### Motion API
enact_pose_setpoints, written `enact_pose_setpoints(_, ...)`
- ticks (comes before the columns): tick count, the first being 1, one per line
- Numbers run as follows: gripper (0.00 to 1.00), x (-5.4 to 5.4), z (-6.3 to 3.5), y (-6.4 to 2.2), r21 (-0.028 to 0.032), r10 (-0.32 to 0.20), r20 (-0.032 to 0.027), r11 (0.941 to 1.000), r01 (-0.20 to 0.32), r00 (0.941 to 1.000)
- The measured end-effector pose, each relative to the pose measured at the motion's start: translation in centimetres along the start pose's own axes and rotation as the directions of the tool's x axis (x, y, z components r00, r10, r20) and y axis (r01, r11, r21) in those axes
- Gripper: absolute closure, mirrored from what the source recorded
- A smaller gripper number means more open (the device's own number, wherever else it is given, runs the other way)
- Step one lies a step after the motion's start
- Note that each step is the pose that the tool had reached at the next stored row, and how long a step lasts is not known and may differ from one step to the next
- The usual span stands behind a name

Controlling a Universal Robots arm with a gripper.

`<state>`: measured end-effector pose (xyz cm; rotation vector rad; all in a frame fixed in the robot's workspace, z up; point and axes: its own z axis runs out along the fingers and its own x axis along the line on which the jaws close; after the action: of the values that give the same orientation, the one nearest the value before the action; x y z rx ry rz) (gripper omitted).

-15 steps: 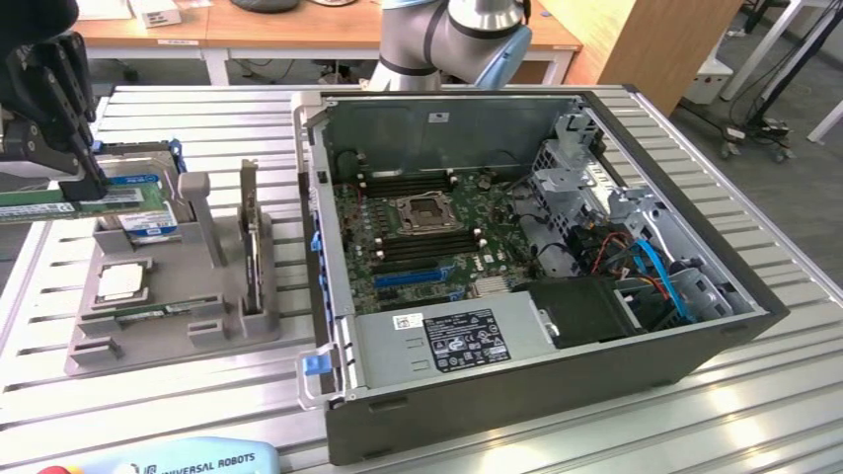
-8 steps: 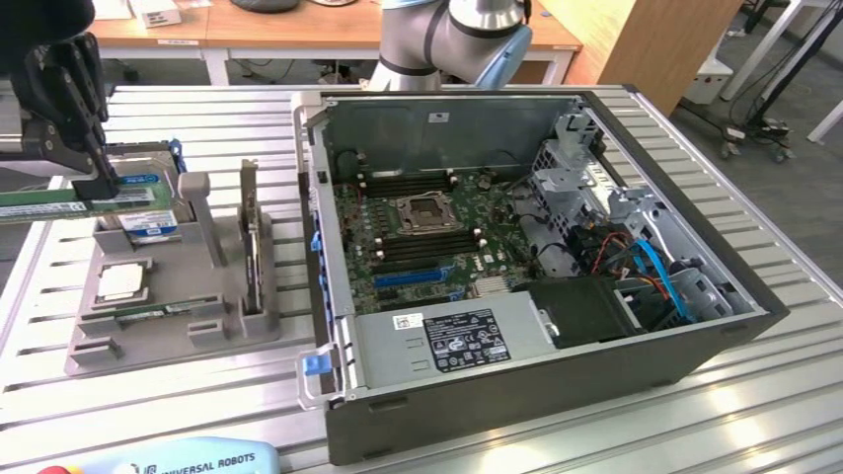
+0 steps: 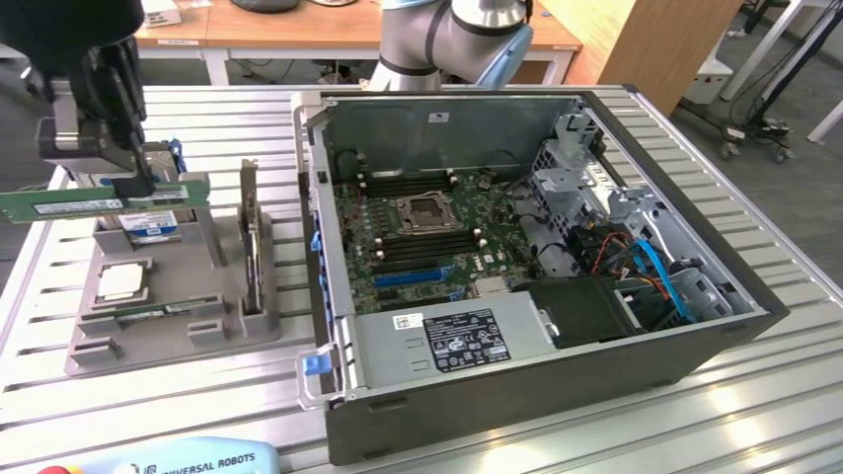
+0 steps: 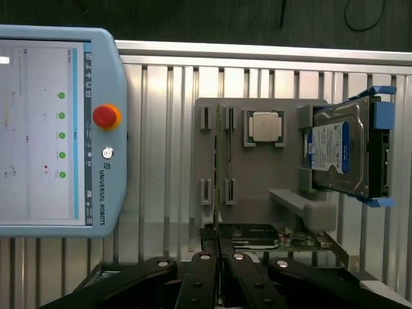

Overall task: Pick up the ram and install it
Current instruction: 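Pick up the ram and move it above insertion slot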

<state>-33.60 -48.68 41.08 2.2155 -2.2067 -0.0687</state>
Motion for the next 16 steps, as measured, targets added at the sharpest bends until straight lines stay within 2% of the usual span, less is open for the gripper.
enact_pose_setpoints(16, 0.89, 0.0, -0.21, -4.86, -0.0001, 0.0, -0.0001, 1.0, 0.0, 1.0)
